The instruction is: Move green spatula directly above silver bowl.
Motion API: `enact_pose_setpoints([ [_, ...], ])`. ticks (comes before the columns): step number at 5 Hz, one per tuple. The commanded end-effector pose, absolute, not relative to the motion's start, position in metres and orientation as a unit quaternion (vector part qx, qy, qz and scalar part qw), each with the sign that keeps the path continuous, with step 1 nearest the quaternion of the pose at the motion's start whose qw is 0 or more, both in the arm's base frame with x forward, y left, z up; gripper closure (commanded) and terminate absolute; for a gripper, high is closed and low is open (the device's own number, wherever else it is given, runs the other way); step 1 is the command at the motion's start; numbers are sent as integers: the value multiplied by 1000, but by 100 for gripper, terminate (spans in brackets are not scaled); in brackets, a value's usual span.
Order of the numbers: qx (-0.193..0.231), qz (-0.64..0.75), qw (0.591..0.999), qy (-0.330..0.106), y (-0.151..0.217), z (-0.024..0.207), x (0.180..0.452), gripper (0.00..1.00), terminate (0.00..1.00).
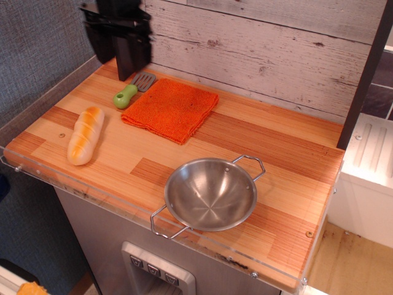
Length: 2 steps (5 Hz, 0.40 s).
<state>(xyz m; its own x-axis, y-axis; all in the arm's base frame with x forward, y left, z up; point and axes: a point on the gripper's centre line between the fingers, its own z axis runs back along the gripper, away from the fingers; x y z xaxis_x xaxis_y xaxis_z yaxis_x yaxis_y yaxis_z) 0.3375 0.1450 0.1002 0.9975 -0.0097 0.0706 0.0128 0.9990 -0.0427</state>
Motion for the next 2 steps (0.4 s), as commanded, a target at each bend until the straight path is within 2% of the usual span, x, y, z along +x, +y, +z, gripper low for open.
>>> enact_pose_setpoints([
  [1, 2, 33, 998, -47, 181, 93, 356, 0, 0],
  [2, 1, 17, 999, -34, 169, 77, 365, 0, 0],
])
